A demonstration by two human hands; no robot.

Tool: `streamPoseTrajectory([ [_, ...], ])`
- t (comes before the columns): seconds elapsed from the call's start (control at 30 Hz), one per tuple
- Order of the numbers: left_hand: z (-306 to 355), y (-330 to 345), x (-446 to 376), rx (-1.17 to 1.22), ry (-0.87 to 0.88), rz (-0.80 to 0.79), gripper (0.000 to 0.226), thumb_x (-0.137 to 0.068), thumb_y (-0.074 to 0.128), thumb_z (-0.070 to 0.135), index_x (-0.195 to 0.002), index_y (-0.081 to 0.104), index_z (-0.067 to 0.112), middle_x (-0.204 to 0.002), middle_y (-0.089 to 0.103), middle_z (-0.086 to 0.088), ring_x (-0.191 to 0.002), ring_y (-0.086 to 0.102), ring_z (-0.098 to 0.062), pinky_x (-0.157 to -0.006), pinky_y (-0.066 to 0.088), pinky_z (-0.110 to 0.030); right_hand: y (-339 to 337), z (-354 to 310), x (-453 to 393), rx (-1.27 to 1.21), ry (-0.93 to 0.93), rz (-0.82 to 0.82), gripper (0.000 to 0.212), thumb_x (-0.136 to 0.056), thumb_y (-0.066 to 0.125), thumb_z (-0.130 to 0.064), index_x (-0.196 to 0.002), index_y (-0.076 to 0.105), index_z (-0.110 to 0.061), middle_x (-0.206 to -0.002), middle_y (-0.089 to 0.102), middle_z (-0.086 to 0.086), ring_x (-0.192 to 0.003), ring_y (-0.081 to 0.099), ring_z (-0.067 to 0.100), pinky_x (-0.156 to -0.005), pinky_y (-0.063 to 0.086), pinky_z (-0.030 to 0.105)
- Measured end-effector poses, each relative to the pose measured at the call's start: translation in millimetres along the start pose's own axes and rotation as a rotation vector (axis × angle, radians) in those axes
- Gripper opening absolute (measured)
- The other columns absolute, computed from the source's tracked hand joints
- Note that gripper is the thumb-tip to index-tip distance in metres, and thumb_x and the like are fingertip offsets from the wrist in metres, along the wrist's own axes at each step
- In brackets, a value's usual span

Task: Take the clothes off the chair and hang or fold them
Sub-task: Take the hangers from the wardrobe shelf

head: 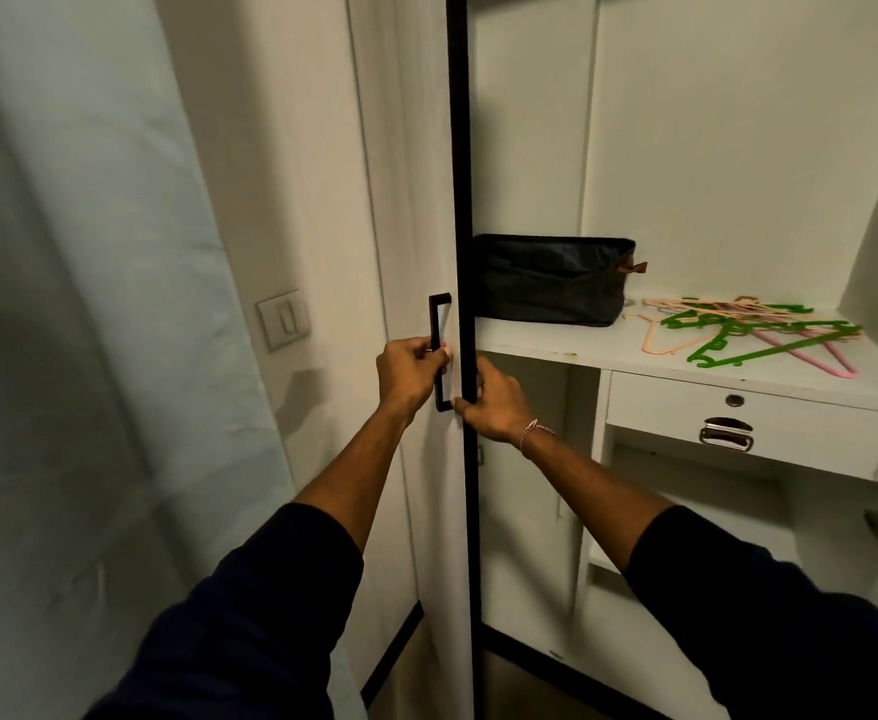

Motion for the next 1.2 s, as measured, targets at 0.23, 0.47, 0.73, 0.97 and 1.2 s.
streamPoseTrajectory([
  [0.23,6.7,-65.0,18.4,-0.479,0.071,0.172,0.025,-0.095,0.065,0.026,-0.115,0.073,0.012,-0.101,0.075,-0.008,-0.090,0.071,-0.024,-0.081,0.056,-0.030,54.8,-46.7,5.6,0.003,-0.015,0.011,0.059,-0.079,0.083,-0.024,-0.126,0.050,-0.014,-0.121,0.066,0.008,-0.105,0.066,0.028,-0.083,0.058,0.037],
  [0.47,-4.5,-129.7,45.5,-1.034,0.356,0.640,0.030,-0.087,0.062,0.037,-0.097,0.061,0.008,-0.089,0.063,-0.011,-0.081,0.058,-0.027,-0.070,0.044,-0.038,90.6,-69.8,8.8,0.008,-0.009,0.058,0.055,-0.083,0.080,-0.020,-0.127,0.048,-0.008,-0.119,0.067,0.014,-0.103,0.067,0.034,-0.081,0.056,0.037],
  [0.73,-36.3,-159.4,18.4,-0.652,0.124,0.389,0.041,-0.102,0.049,0.027,-0.132,0.046,0.001,-0.131,0.048,-0.021,-0.119,0.048,-0.036,-0.096,0.044,-0.042,116.0,-88.4,8.4,0.049,-0.035,0.063,0.052,-0.079,0.079,-0.028,-0.118,0.046,-0.018,-0.102,0.066,0.006,-0.089,0.066,0.027,-0.083,0.058,0.049],
  [0.97,-49.9,-173.5,-6.9,-0.618,0.133,0.227,0.042,-0.104,0.036,0.008,-0.144,0.037,-0.003,-0.140,0.047,-0.025,-0.128,0.046,-0.039,-0.107,0.038,-0.043,138.9,-100.2,5.2,0.103,-0.134,0.002,0.049,-0.091,0.071,-0.036,-0.124,0.044,-0.014,-0.109,0.061,0.011,-0.086,0.054,0.018,-0.070,0.043,0.027],
  [1.2,-55.3,-190.9,-23.9,-0.410,0.082,0.289,0.039,-0.107,0.033,0.013,-0.142,0.043,-0.002,-0.138,0.054,-0.021,-0.128,0.051,-0.032,-0.104,0.040,-0.034,171.3,-118.6,-6.8,0.143,-0.237,-0.121,0.054,-0.093,0.067,-0.035,-0.131,0.039,-0.011,-0.121,0.056,0.018,-0.100,0.061,0.033,-0.076,0.051,0.032],
])
Point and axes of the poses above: each hand's wrist, its own x-axis away from the middle knuckle, its own y-axis out of the palm, z = x × y, the point moved 1 cm from there along -x, towards the middle knuckle
